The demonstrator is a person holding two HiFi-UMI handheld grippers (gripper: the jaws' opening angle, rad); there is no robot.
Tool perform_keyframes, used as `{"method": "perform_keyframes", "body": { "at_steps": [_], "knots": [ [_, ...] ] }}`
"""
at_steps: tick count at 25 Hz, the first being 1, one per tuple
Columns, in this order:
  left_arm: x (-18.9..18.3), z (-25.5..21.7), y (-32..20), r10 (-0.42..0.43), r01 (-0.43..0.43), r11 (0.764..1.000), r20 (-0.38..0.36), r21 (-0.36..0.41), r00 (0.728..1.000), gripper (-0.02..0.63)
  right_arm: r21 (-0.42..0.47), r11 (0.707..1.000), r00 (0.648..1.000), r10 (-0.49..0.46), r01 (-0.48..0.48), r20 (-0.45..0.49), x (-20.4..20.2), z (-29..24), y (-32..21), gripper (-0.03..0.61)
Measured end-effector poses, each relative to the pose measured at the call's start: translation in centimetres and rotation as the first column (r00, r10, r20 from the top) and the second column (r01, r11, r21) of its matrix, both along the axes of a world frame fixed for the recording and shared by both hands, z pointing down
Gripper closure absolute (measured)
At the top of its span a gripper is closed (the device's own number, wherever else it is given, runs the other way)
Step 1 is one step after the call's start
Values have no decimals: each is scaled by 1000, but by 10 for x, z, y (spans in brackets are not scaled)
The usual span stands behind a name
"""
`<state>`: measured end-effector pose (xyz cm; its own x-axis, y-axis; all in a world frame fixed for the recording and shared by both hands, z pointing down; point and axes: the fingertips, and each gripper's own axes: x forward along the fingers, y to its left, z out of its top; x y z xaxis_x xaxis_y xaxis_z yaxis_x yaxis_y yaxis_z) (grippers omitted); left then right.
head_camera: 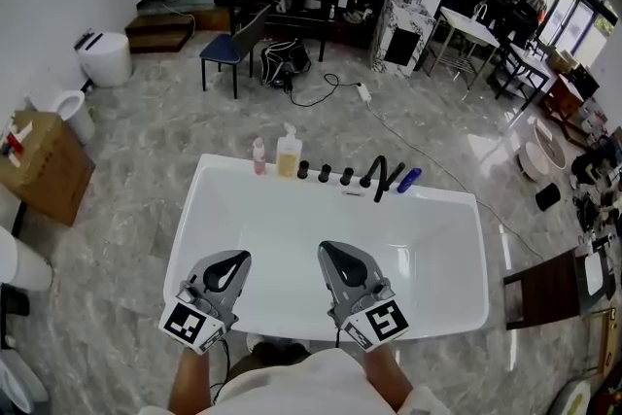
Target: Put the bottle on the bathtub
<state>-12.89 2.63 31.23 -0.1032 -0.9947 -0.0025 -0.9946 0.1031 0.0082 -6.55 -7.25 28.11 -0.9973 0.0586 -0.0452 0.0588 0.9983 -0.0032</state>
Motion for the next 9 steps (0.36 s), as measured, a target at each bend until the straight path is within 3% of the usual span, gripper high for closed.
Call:
{"method": "perform_keyframes", "body": {
  "at_steps": [9],
  "knots": [
    [2,-1,4,-4,4,1000,-2,-3,1000,611,-3,1000,1000,-3,3,-3,1,-1,3,571]
  ]
}}
